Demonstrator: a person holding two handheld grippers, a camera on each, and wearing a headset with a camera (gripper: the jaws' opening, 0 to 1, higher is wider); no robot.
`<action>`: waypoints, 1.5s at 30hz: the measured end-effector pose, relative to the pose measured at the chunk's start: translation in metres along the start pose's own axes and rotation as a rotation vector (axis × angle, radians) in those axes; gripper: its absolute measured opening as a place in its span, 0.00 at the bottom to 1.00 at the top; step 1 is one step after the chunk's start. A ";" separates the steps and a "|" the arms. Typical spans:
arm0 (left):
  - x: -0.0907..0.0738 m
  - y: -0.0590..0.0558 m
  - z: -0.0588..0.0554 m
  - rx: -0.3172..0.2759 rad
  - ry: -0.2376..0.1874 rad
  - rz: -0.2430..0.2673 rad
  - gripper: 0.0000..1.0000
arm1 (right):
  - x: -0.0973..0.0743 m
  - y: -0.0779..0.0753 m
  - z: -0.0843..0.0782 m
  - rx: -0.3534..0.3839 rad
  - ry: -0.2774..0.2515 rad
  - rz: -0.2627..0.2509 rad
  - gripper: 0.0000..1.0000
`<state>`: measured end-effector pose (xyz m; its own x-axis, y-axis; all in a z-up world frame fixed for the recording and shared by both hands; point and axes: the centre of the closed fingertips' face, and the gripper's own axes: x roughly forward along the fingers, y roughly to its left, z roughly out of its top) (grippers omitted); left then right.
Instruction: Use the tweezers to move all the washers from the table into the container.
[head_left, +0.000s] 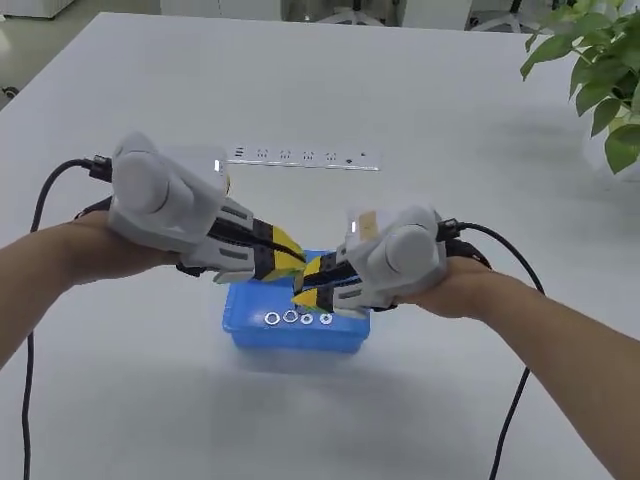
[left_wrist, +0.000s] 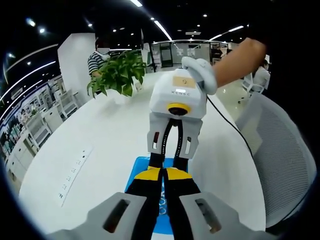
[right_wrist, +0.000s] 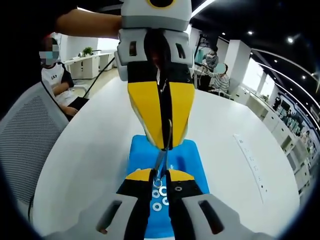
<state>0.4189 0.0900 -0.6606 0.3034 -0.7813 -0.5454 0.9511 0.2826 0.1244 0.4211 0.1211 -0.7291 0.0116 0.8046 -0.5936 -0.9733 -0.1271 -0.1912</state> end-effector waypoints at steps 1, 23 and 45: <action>-0.001 -0.002 0.001 0.001 0.001 -0.004 0.05 | -0.001 0.002 0.001 -0.001 -0.001 -0.001 0.12; -0.020 -0.032 0.017 0.028 0.007 -0.022 0.05 | -0.021 0.030 0.020 0.011 -0.012 -0.014 0.09; -0.027 -0.065 -0.004 0.020 0.049 -0.044 0.05 | -0.025 0.063 0.011 -0.033 0.065 0.045 0.07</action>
<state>0.3483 0.0950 -0.6567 0.2582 -0.7644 -0.5908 0.9647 0.2368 0.1154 0.3567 0.0993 -0.7175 -0.0159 0.7584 -0.6516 -0.9652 -0.1819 -0.1881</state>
